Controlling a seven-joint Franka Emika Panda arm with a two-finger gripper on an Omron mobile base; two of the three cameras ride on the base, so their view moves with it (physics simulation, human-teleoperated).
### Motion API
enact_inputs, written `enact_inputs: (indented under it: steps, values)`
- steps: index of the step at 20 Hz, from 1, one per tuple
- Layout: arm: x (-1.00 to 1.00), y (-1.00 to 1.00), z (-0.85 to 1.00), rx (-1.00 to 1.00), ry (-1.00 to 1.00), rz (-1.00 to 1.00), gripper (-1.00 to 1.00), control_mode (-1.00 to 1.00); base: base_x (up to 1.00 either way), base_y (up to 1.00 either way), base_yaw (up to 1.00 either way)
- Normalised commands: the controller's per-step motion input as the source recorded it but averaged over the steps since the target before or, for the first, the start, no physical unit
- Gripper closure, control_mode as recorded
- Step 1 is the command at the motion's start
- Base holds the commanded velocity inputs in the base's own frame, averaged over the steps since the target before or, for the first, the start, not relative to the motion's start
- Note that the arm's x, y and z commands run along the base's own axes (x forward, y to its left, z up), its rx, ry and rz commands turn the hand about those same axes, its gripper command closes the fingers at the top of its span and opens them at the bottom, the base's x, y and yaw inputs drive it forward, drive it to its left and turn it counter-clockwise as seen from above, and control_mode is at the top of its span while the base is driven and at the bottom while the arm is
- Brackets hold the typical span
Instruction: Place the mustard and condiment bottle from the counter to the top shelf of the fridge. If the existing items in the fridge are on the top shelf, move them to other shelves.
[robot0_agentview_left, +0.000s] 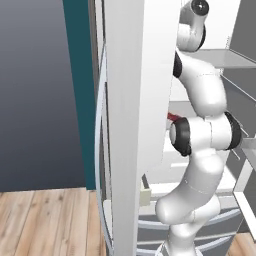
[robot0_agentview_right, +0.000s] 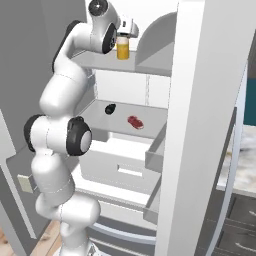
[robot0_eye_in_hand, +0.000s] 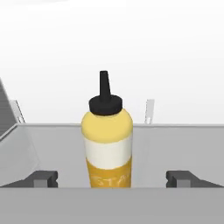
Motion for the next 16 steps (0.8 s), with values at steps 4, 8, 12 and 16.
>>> enact_inputs:
  steps: [4,8,12,16]
  values:
    - [-1.00,0.03,0.00,0.00,-0.22,0.00,-1.00,-1.00,0.00,0.00,0.00]
    - [-1.00,0.06,-0.16,-0.02,-0.27,0.00,-1.00,-1.00,0.00,0.00,0.00]
    - [-1.00,0.05,-0.01,-0.03,-0.20,0.00,-1.00,-1.00,0.00,0.00,0.00]
    - [-1.00,0.03,0.12,-0.07,-0.04,0.00,-1.00,-1.00,0.00,0.00,0.00]
